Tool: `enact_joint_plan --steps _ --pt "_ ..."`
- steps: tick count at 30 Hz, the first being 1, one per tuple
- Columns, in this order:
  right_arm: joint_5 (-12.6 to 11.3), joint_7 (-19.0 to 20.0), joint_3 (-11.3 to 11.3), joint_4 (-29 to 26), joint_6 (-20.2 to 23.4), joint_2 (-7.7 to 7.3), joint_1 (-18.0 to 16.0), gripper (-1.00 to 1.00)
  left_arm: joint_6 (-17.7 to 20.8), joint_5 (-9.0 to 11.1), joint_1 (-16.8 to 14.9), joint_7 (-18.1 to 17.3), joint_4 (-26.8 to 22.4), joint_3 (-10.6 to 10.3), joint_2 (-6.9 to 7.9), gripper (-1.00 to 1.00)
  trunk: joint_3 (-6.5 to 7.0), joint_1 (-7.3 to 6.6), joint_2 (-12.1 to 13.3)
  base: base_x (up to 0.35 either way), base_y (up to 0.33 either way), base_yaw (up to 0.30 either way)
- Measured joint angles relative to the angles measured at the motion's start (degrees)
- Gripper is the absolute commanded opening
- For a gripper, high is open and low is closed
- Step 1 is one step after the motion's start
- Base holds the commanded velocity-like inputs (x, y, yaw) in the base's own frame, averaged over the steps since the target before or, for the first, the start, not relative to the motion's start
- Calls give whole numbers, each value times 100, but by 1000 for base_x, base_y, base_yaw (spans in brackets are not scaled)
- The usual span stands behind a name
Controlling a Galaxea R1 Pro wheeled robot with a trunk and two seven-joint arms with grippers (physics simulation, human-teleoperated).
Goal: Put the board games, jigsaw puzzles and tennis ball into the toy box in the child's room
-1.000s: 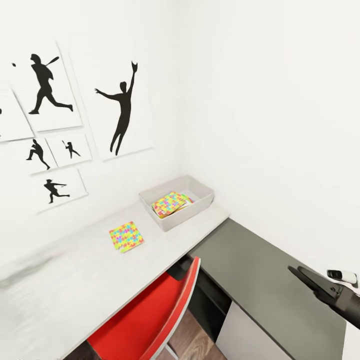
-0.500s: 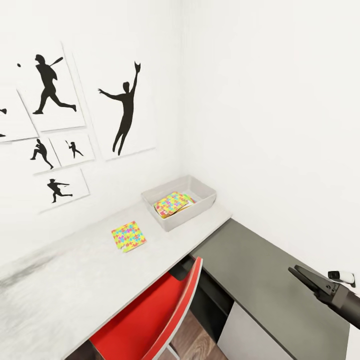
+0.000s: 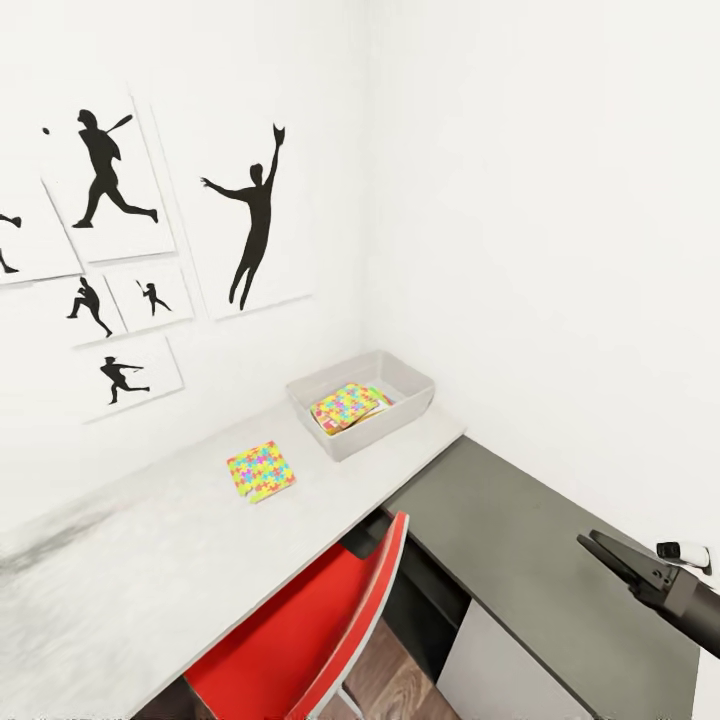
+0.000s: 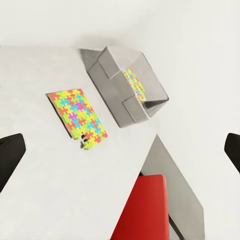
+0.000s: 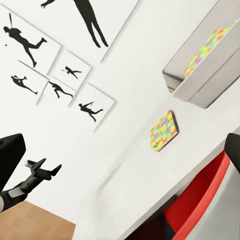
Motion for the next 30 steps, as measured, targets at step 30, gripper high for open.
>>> enact_joint_plan --steps 30 --pt "2 0 31 0 -45 5 -1 100 -3 3 4 0 3 1 2 100 78 0 0 -54 46 226"
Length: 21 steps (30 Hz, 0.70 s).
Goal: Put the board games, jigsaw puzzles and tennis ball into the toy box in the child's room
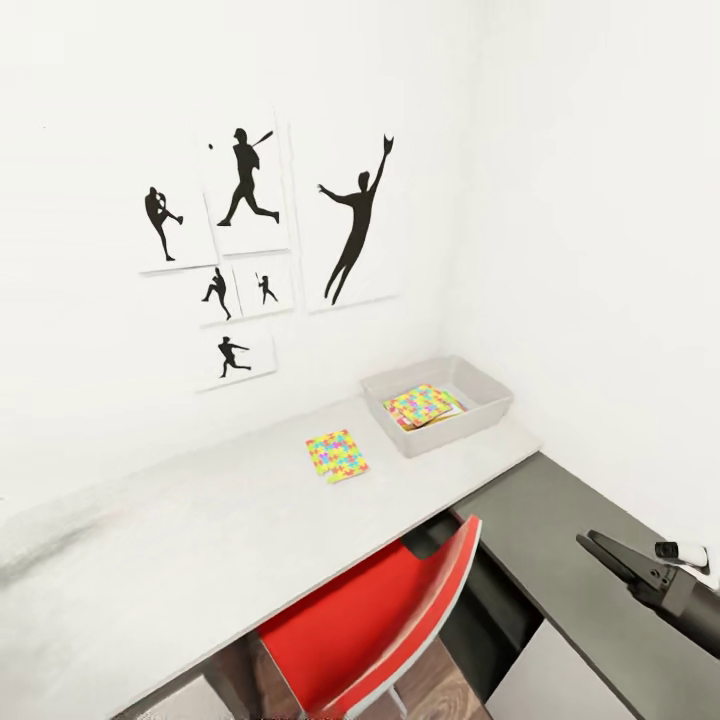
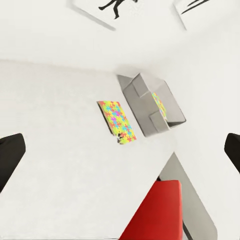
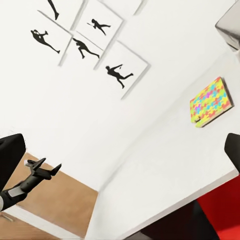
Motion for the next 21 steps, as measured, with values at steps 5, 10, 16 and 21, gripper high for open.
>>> enact_joint_plan --steps 5,10,16,21 --pt "1 0 2 0 0 1 0 100 -3 0 0 0 3 1 6 100 17 0 0 -57 53 271" --pt "2 0 -11 0 0 0 -1 100 -4 1 0 1 4 0 3 100 34 0 0 -19 18 271" --pt "1 2 -20 -1 0 0 -2 100 -49 1 0 1 12 0 3 100 57 -1 0 -5 5 272" --pt "1 5 -28 -1 -1 -2 0 100 -94 1 0 1 27 0 6 100 78 -1 0 12 1 272"
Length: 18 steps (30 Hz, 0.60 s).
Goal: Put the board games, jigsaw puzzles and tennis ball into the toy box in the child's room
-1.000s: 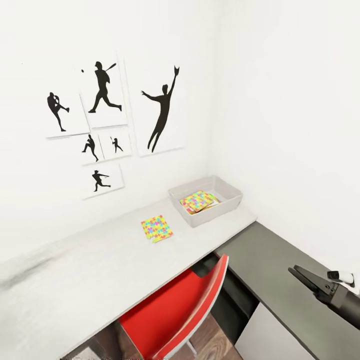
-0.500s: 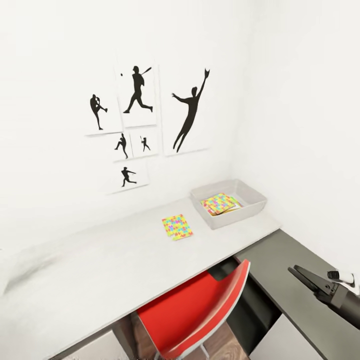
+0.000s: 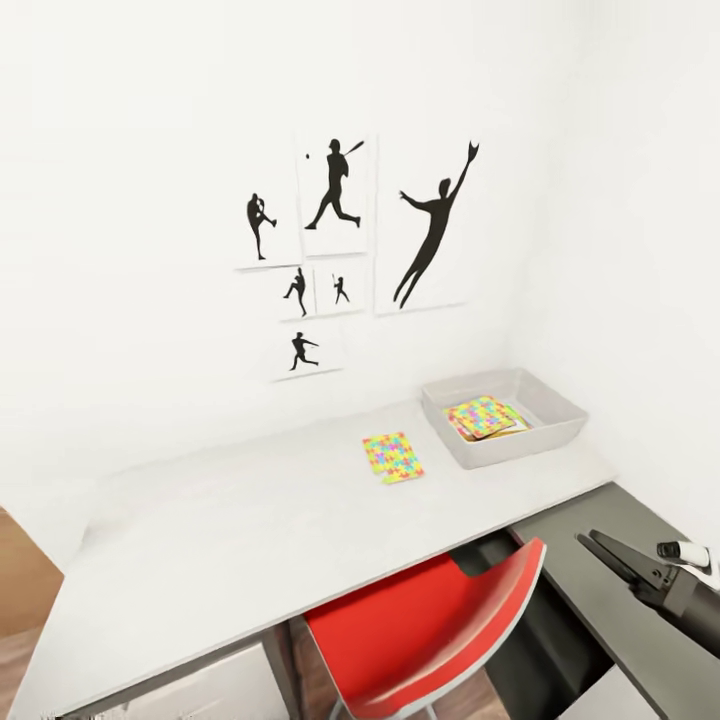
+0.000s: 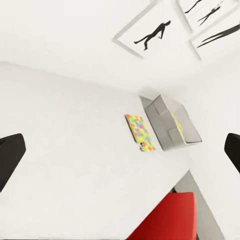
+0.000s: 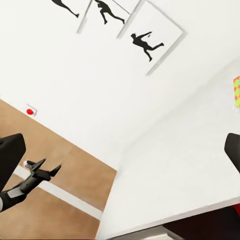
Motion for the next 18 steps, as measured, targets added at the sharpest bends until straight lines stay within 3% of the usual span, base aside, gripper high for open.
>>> enact_joint_plan --steps 10,18 --pt "0 6 -11 0 0 -4 0 100 -23 0 0 0 12 0 10 100 49 0 0 8 0 262" --pt "-1 17 -17 0 -6 -3 -1 100 -24 -1 -1 0 18 1 7 100 108 -1 0 32 -18 167"
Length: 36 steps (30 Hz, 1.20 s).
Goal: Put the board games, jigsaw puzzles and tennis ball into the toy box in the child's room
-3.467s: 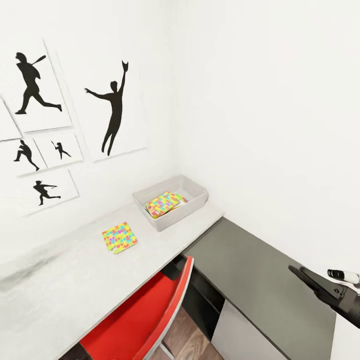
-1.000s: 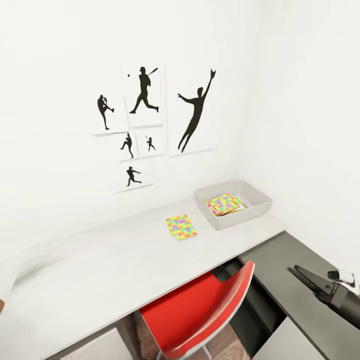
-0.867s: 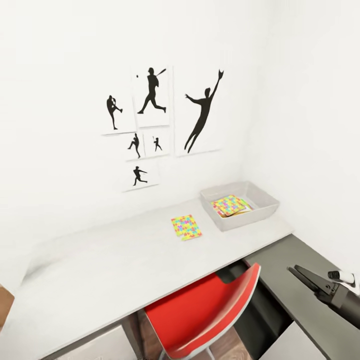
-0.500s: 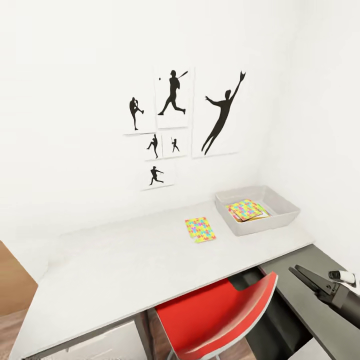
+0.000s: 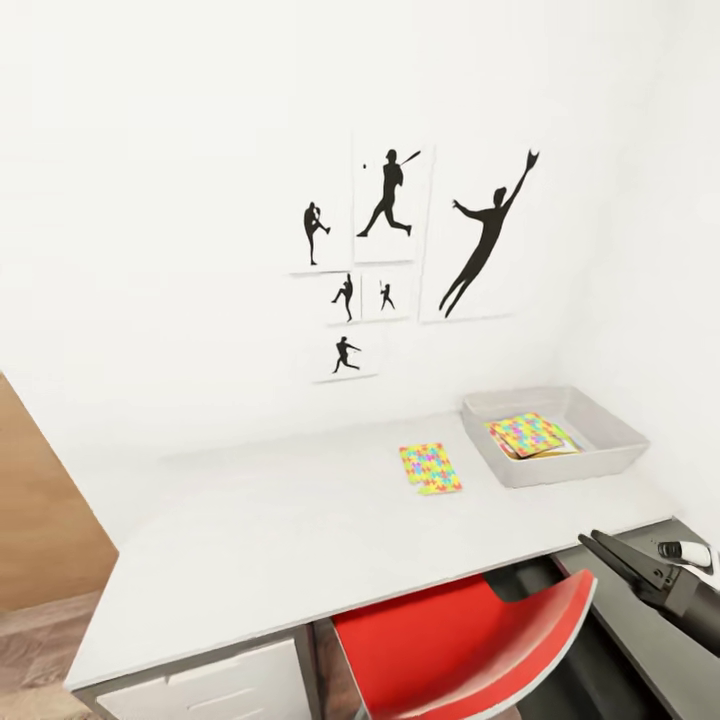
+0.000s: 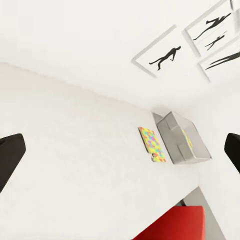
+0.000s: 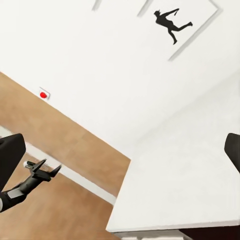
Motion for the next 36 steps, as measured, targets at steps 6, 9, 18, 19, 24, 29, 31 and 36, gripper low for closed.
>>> enact_joint_plan --steps 6,9,18,19,24,29,31,36 --pt "-1 3 -3 0 5 -2 3 100 -1 1 0 1 6 1 18 100 51 -1 0 156 -76 116" --pt "-1 3 -4 0 6 -2 3 100 -1 0 0 1 9 -1 24 100 73 -1 0 206 -68 95" --pt "-1 1 -5 0 6 -2 -1 100 0 -1 -2 0 13 -2 28 100 94 0 1 115 -22 31" --pt "-1 0 -5 0 6 -2 0 100 0 -1 -2 0 13 -2 28 100 95 1 1 35 -6 8" --pt "-1 3 -5 0 9 -2 1 100 -2 -2 -2 -1 14 -1 29 100 97 0 0 46 40 4" --pt "-1 4 -5 0 13 -2 2 100 -3 -2 -2 -1 14 -2 28 100 97 0 1 128 65 1" --pt "-1 4 -5 0 13 -2 3 100 -3 -2 -2 0 14 -1 28 100 97 -1 0 149 23 0" --pt "-1 2 -5 0 12 -2 3 100 -4 -2 -2 0 14 -2 29 100 97 -1 0 175 11 0"
